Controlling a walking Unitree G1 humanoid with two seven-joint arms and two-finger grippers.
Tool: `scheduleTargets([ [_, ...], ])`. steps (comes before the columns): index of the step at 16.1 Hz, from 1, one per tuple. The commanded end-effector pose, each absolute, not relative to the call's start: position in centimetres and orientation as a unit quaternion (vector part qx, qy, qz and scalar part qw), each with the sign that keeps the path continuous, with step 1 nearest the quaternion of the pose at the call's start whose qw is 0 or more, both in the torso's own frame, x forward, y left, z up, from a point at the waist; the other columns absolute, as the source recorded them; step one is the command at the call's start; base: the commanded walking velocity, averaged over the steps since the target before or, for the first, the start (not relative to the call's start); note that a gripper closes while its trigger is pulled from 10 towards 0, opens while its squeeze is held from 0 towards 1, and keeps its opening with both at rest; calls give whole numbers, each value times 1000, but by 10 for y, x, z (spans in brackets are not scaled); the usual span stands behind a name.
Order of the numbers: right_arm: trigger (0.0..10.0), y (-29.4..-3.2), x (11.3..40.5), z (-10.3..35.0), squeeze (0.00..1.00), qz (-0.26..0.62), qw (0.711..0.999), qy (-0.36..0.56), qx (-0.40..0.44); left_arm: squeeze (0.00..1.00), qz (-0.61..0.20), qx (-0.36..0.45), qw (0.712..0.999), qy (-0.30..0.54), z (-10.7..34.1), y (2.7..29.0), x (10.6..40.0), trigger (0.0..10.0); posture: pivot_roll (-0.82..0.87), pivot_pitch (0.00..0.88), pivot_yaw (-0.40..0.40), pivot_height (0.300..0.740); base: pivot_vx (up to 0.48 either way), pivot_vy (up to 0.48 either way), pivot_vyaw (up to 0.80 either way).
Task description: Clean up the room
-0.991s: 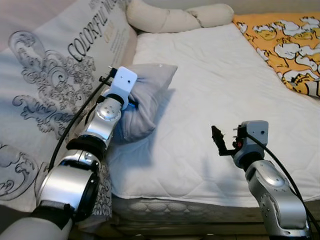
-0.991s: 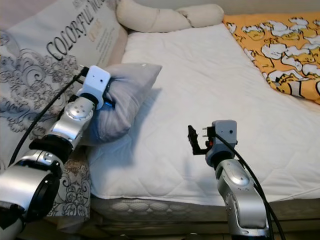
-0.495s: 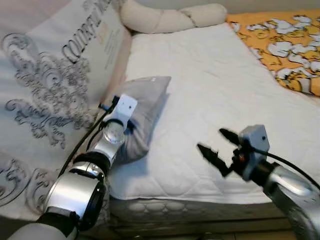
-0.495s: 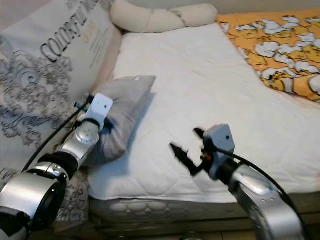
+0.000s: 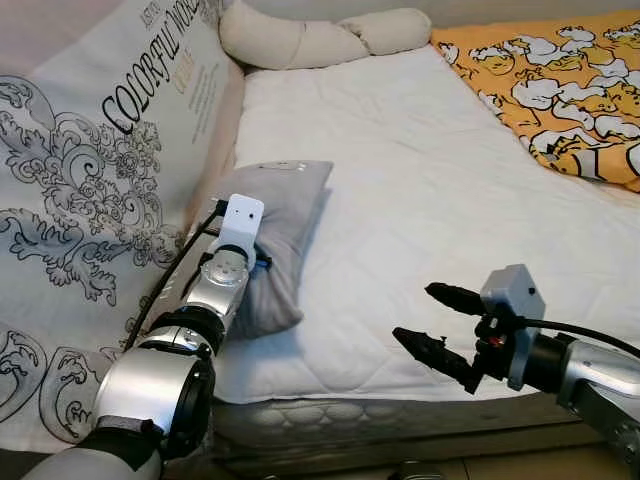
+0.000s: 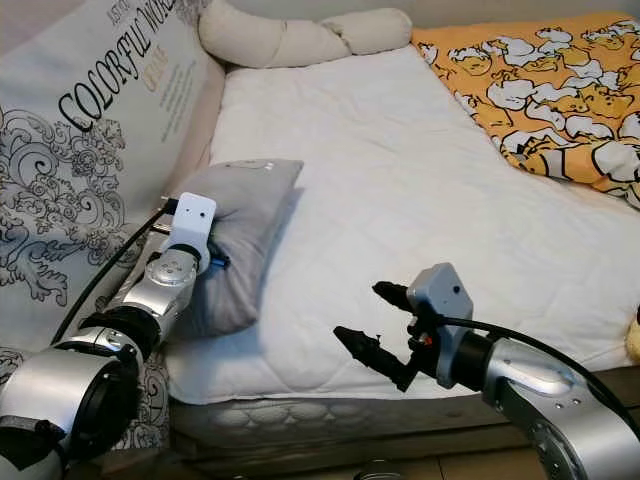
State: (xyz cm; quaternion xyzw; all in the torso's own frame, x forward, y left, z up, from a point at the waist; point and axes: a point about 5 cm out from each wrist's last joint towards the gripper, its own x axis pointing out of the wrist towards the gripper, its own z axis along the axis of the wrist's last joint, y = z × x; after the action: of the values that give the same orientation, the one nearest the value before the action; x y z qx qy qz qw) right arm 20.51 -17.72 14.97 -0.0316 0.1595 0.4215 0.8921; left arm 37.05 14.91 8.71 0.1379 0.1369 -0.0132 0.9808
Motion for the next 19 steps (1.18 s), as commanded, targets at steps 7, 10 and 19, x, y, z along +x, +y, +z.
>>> scheduleTargets([
  [7,10000,-178,213,148,0,419,896,142,-33,1000,-158,-6,987,-6,135,137,381,10000,-223,0,162,740,0,0,0],
  [10,10000,-178,213,148,0,388,914,118,-24,1000,-171,-23,983,-58,155,146,374,10000,-191,0,169,740,0,0,0],
  [19,10000,-195,239,119,0,-2,997,82,1,1000,-102,46,994,-19,117,156,289,10000,-110,0,97,740,0,-320,0],
])
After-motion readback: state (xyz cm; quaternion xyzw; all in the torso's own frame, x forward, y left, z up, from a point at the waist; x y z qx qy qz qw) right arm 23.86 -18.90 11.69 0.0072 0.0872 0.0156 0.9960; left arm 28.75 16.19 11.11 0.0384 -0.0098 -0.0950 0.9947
